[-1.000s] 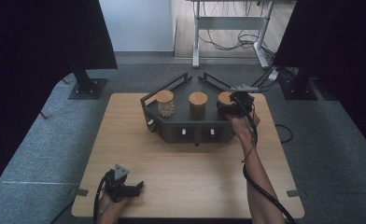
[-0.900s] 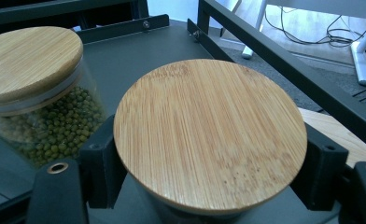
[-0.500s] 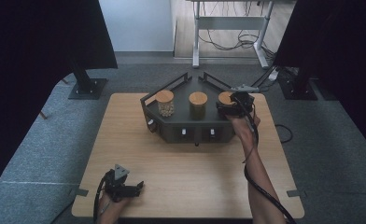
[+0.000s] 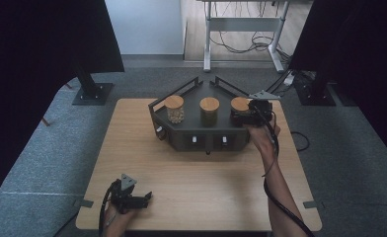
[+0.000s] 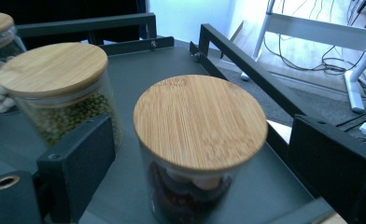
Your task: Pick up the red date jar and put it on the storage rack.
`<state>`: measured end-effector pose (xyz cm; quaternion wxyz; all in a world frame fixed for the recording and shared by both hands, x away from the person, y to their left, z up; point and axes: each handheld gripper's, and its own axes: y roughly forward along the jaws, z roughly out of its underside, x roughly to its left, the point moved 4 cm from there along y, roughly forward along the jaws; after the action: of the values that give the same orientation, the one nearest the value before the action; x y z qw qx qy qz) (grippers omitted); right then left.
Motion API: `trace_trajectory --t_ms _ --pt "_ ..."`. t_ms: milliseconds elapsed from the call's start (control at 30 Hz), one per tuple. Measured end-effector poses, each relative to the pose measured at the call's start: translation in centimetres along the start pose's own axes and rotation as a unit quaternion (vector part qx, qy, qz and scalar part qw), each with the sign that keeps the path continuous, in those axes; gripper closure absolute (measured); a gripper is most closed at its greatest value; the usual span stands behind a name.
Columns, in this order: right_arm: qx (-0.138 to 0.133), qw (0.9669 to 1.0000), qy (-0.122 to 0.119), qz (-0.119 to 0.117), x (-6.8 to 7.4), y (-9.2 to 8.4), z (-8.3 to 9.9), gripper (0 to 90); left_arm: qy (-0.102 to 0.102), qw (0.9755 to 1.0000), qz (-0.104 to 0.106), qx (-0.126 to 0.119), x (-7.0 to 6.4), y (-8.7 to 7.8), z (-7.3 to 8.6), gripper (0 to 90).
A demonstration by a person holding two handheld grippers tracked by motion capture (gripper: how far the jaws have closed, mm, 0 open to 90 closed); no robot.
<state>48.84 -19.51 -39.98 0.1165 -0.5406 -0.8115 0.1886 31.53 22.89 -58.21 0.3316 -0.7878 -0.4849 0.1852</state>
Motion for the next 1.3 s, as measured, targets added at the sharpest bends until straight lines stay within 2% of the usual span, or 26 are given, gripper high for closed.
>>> trace_trajectory --t_ms 333,467,800,1300 --pt "-0.020 0.9994 -0.027 0.002 1.0 -3.4 0.3 8.5 0.000 1.0000 0.000 -0.001 0.0 0.0 0.0 1.4" --pt "-0.024 0.9992 -0.033 -0.005 1.5 -4.6 0.3 8.5 0.001 1.0000 0.000 -0.001 -0.1 0.0 0.0 1.4" --pt "-0.028 0.9985 -0.046 -0.007 2.2 -6.5 0.6 8.7 0.001 1.0000 0.000 -0.001 -0.1 0.0 0.0 1.4" --pt "-0.030 0.9973 -0.066 -0.011 2.9 -9.2 3.1 9.4 0.001 1.0000 0.001 0.000 -0.1 0.0 0.0 1.4"
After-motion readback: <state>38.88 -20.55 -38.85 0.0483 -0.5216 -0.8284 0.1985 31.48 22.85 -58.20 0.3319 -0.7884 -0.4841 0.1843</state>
